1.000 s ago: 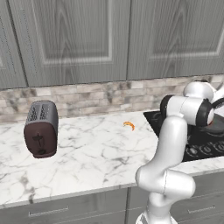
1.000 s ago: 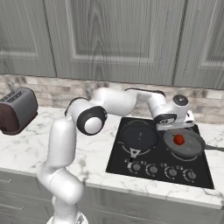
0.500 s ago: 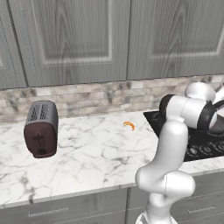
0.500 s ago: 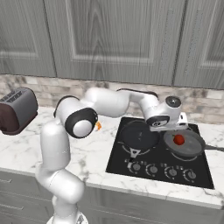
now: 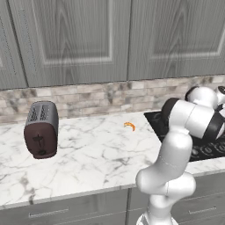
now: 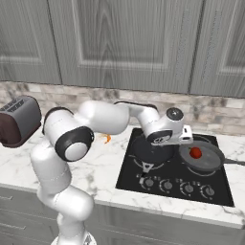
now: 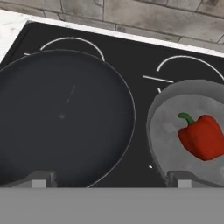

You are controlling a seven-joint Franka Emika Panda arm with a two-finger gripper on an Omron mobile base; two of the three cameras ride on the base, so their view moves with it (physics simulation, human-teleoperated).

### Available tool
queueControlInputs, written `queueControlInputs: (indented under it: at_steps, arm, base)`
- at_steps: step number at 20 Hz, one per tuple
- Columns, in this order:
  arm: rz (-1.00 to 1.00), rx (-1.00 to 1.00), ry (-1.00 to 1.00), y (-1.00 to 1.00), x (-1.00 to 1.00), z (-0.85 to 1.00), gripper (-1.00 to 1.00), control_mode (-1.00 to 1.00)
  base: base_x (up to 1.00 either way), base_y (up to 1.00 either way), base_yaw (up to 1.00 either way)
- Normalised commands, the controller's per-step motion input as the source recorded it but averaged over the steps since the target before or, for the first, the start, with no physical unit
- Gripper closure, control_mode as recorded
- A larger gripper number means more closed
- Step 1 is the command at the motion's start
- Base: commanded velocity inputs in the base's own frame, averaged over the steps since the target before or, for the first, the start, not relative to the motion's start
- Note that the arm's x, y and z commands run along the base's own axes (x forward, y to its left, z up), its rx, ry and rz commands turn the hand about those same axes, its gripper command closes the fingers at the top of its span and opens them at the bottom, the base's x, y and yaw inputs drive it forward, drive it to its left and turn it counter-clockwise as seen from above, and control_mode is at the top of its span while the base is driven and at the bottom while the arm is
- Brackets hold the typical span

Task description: Place both pans onto different burners. Then place the bell pepper and the shrimp on different pans.

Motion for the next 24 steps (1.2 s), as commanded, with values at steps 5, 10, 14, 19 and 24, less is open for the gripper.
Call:
queueControlInputs:
  at_steps: [5, 10, 14, 19, 24]
  arm:
    - [0.00, 0.00, 0.00, 0.51, -0.01, 0.21, -1.00, -1.00]
    - [0.00, 0.00, 0.00, 0.55, 0.00, 0.20, -1.00, -1.00]
    - [0.00, 0.00, 0.00, 0.57, 0.00, 0.14, -1.00, -1.00]
    - [0.00, 0.00, 0.02, 0.59, -0.01, 0.12, -1.00, -1.00]
    - [0.00, 0.00, 0.03, 0.56, -0.03, 0.11, -1.00, -1.00]
  base:
    - [0.00, 0.00, 0.00]
    - [0.00, 0.00, 0.00]
    - [0.00, 0.00, 0.00]
    - [0.00, 0.00, 0.00]
    - [0.00, 0.00, 0.00]
